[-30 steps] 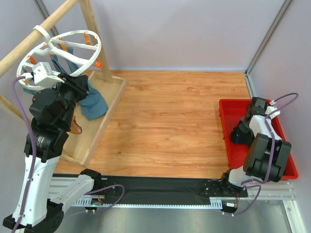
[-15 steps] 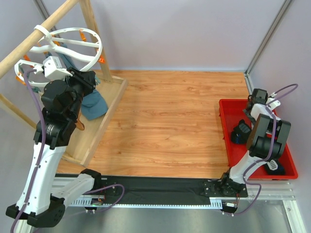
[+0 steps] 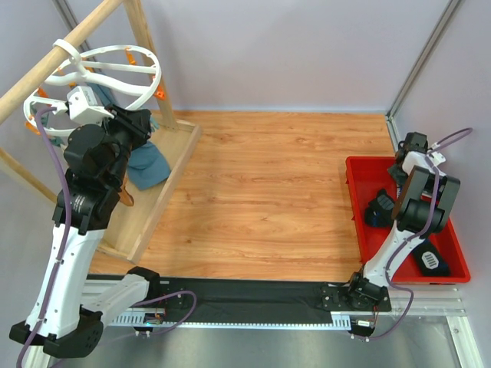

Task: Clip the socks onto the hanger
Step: Pick up the sock from the bin.

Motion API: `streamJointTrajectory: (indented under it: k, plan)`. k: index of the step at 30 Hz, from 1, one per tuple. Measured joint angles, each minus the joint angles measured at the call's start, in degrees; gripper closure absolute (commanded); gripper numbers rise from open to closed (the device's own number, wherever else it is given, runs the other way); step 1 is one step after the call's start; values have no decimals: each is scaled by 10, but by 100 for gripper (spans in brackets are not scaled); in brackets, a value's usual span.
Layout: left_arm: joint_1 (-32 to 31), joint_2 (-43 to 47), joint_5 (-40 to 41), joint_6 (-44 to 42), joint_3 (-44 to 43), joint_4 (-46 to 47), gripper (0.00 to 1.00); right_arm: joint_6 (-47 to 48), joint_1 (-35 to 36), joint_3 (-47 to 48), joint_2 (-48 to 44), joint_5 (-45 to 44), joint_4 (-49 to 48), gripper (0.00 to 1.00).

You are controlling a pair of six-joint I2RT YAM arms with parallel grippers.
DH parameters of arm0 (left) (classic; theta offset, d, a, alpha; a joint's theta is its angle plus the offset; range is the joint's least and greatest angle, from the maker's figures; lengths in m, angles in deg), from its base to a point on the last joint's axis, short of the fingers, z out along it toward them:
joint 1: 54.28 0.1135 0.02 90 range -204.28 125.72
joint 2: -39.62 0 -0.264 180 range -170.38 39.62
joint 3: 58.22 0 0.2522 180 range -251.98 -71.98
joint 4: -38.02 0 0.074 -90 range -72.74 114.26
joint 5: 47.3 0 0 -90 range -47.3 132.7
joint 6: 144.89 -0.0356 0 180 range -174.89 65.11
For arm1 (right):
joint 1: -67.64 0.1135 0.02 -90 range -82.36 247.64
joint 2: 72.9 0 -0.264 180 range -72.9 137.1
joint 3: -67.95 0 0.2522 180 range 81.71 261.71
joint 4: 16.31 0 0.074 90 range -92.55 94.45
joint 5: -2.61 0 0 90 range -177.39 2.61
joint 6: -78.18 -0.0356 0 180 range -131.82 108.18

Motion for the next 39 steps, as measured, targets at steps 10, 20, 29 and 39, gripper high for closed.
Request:
streamJointTrajectory:
  k: [10,20,29,39]
  plan:
    - [0,3,-2,0,-4,0,100,-14,-16,6,15,20,32,52]
    - [0,8,-10,-2,-11,-1,100,-25,-17,1,12,11,40,100]
    - [0,19,-14,-2,-9,-1,100,17,33,-67,-130,14,67,100]
    - [0,39,-19,1,21,7,100,114,43,-110,-472,160,73,100]
